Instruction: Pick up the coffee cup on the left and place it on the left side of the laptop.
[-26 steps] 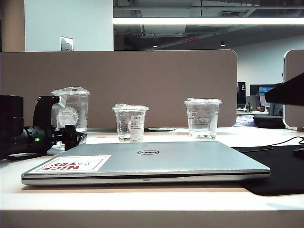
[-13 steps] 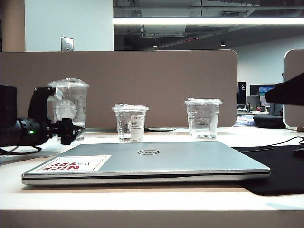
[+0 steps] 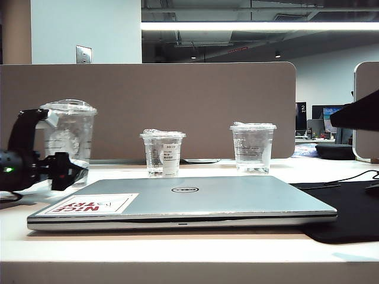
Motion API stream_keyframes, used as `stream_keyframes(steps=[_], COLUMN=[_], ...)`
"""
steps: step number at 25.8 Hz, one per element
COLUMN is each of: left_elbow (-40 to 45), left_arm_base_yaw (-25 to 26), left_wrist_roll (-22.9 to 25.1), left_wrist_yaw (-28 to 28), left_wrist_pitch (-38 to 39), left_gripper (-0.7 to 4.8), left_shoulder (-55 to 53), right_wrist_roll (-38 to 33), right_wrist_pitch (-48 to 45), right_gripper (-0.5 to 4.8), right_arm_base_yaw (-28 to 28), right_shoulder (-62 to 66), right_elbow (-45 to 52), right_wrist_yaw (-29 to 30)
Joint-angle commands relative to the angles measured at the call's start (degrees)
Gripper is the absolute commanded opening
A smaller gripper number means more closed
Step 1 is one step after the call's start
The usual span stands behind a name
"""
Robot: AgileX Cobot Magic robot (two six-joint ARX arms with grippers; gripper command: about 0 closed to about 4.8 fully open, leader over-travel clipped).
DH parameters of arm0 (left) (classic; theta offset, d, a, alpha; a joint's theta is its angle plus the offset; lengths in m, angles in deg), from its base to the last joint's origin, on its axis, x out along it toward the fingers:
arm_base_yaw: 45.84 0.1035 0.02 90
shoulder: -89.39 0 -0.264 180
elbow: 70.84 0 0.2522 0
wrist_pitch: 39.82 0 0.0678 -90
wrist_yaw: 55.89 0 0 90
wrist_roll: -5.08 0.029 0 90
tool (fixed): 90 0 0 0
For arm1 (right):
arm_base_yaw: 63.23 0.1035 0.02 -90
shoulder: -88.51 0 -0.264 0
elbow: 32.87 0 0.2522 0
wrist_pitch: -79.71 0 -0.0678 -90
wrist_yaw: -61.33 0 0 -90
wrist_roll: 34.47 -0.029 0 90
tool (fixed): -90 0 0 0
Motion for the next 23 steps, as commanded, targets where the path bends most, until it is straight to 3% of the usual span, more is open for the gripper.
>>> stream_keyframes(steps=[1,16,23], left_elbow=[3.8,19.9,20.2], left_arm_base_yaw=[0.0,-0.9,-1.4], left_wrist_roll=[1.4,2.1,1.9], left_wrist_yaw=[0.0,-0.7,-0.5], left_wrist_pitch=[-2.4,-2.5,-2.5], left_gripper=[3.32,3.4,3.4], left_shoulder=[3.2,13.2,13.4], right_wrist_roll=[0.0,0.0,0.0], right_wrist_pitch=[-1.0,-1.0,-1.0], right_gripper=[-0.04,-0.04,-0.04], right_arm_base_yaw=[0.0,0.0,0.4], right_shoulder=[-0.1,-1.4,-1.6], right_elbow=[0.2,0.2,0.2], right_wrist_yaw=[0.1,0.1,0.1])
